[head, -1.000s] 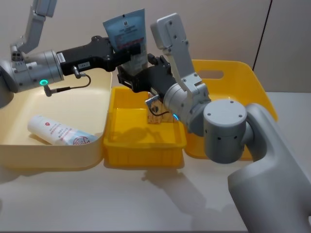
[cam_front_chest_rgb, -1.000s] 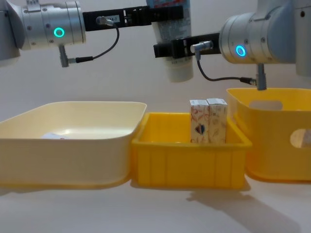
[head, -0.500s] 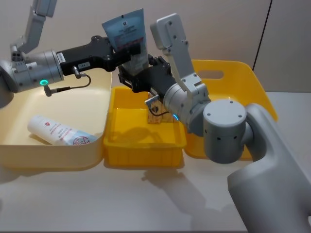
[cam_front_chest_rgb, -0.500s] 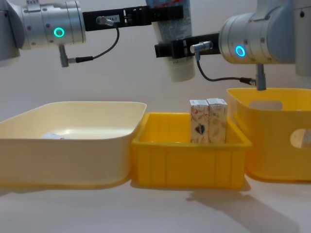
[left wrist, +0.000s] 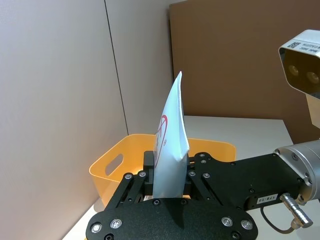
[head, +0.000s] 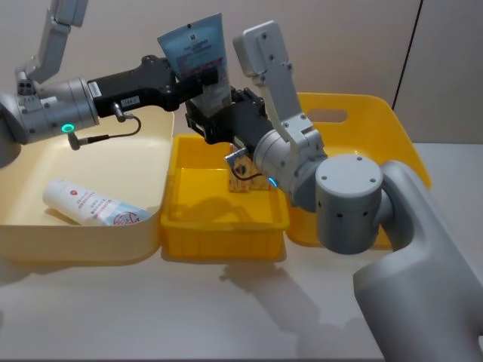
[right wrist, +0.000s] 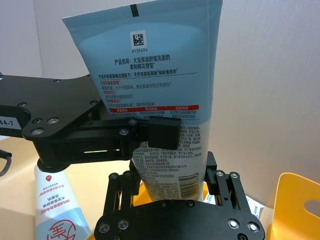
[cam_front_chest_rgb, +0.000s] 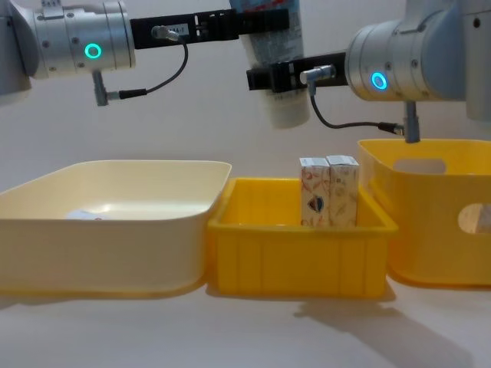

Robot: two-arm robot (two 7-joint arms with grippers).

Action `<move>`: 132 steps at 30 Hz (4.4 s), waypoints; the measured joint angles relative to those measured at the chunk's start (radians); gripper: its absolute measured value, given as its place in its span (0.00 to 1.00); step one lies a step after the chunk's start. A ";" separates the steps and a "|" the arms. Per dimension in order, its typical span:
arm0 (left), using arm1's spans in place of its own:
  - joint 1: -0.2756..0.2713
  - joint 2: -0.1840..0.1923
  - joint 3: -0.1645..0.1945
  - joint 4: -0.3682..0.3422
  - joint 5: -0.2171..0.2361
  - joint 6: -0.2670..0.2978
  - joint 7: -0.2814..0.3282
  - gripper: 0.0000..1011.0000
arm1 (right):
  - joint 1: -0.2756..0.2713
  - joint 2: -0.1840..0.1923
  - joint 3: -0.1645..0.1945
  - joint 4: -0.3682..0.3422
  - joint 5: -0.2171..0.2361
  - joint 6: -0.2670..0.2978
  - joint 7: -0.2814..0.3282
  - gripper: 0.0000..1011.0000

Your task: Bimanual collaborative sorting of washing and personal care products

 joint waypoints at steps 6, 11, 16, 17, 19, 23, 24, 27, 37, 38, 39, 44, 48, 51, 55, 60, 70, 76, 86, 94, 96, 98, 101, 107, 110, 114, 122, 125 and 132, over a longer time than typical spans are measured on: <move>0.000 0.000 0.000 0.000 0.000 0.000 0.000 0.27 | 0.000 0.000 0.000 0.000 0.000 0.000 0.000 0.69; 0.000 0.000 0.000 0.000 0.000 0.000 0.000 0.27 | 0.000 0.000 0.000 0.000 0.000 0.000 0.000 0.67; 0.000 0.000 0.000 0.000 0.000 0.000 0.000 0.27 | 0.000 0.000 0.000 0.000 0.000 0.000 0.000 0.64; 0.000 0.000 0.000 0.000 0.000 0.000 0.000 0.27 | 0.000 0.000 0.000 0.000 0.000 0.000 0.000 0.64; 0.000 0.000 0.000 0.000 0.000 0.000 0.000 0.27 | 0.000 0.000 0.000 0.000 0.000 0.000 0.000 0.63; 0.000 0.000 0.000 0.000 0.000 0.000 0.000 0.27 | 0.000 0.000 0.000 0.000 0.000 0.000 0.000 0.62; 0.000 0.000 0.000 0.000 0.000 0.000 0.000 0.27 | 0.000 0.000 0.000 0.000 0.000 0.000 0.000 0.61; 0.000 0.000 0.000 0.000 0.000 0.000 0.000 0.27 | 0.000 0.000 0.000 0.000 0.000 0.000 0.000 0.60; 0.000 0.000 0.000 0.000 0.000 0.000 0.000 0.27 | 0.000 0.000 0.000 0.000 0.000 0.000 0.000 0.58; 0.000 0.000 0.000 0.000 0.000 0.000 0.000 0.27 | 0.000 0.000 0.000 0.000 0.000 0.000 0.000 0.58; 0.000 0.000 0.000 0.000 0.000 0.000 0.000 0.27 | 0.000 0.000 0.000 0.000 0.000 0.000 0.000 0.58; 0.000 0.000 0.000 0.000 0.000 0.000 0.000 0.27 | 0.000 0.000 0.000 0.000 0.000 0.000 0.000 0.58; 0.000 0.000 0.000 0.000 0.000 0.000 0.000 0.27 | 0.000 0.000 0.000 0.000 0.000 0.000 0.000 0.58; 0.000 0.000 0.000 0.000 0.000 0.000 0.000 0.27 | 0.000 0.000 0.000 0.000 0.000 0.000 0.000 0.58; 0.000 0.000 0.000 0.000 0.000 0.000 -0.001 0.34 | 0.000 0.000 0.000 0.000 0.000 0.000 0.000 0.58; 0.000 0.000 0.000 0.000 0.000 0.000 -0.001 0.50 | 0.000 0.000 0.000 0.000 0.000 0.000 -0.001 0.58; 0.000 0.000 0.000 0.000 0.000 0.000 -0.001 0.82 | 0.000 0.000 0.000 0.000 0.000 0.000 0.000 0.58; 0.000 0.000 0.000 0.000 0.000 0.000 0.000 0.95 | 0.001 0.007 0.004 -0.002 -0.001 -0.002 0.004 0.58; 0.000 0.000 0.000 0.000 0.000 0.000 0.000 0.99 | -0.001 0.050 0.030 -0.028 -0.009 -0.004 0.025 0.58; 0.000 0.000 0.000 0.000 0.000 0.000 0.000 0.99 | -0.018 0.104 0.079 -0.068 -0.020 0.007 0.031 0.58; 0.000 0.000 0.000 0.000 0.000 0.000 0.000 0.99 | -0.020 0.119 0.097 -0.077 -0.024 0.008 0.030 0.58; 0.000 0.000 0.000 0.000 0.000 0.000 0.000 0.99 | -0.019 0.128 0.109 -0.082 -0.026 0.010 0.027 0.58; 0.000 0.000 0.000 0.000 0.000 0.000 0.000 0.99 | -0.010 0.145 0.131 -0.087 -0.032 0.013 0.022 0.58; 0.000 0.000 0.000 0.000 0.000 0.000 0.000 0.99 | 0.047 0.175 0.175 -0.070 -0.041 0.027 0.018 0.58; 0.000 0.000 0.000 0.000 0.000 0.000 0.000 0.99 | 0.086 0.187 0.191 -0.048 -0.044 0.044 0.021 0.58; 0.000 0.000 0.000 0.000 0.000 0.000 0.000 0.99 | 0.132 0.203 0.201 -0.019 -0.047 0.076 0.040 0.58; 0.000 0.000 0.000 0.000 0.000 0.000 0.000 0.99 | 0.216 0.232 0.205 0.043 -0.050 0.149 0.092 0.58; 0.000 0.000 0.000 0.000 0.000 0.000 0.000 0.99 | 0.255 0.245 0.198 0.075 -0.051 0.190 0.126 0.58; 0.000 0.000 0.000 0.000 0.000 0.000 0.000 0.99 | 0.316 0.265 0.173 0.135 -0.054 0.263 0.192 0.58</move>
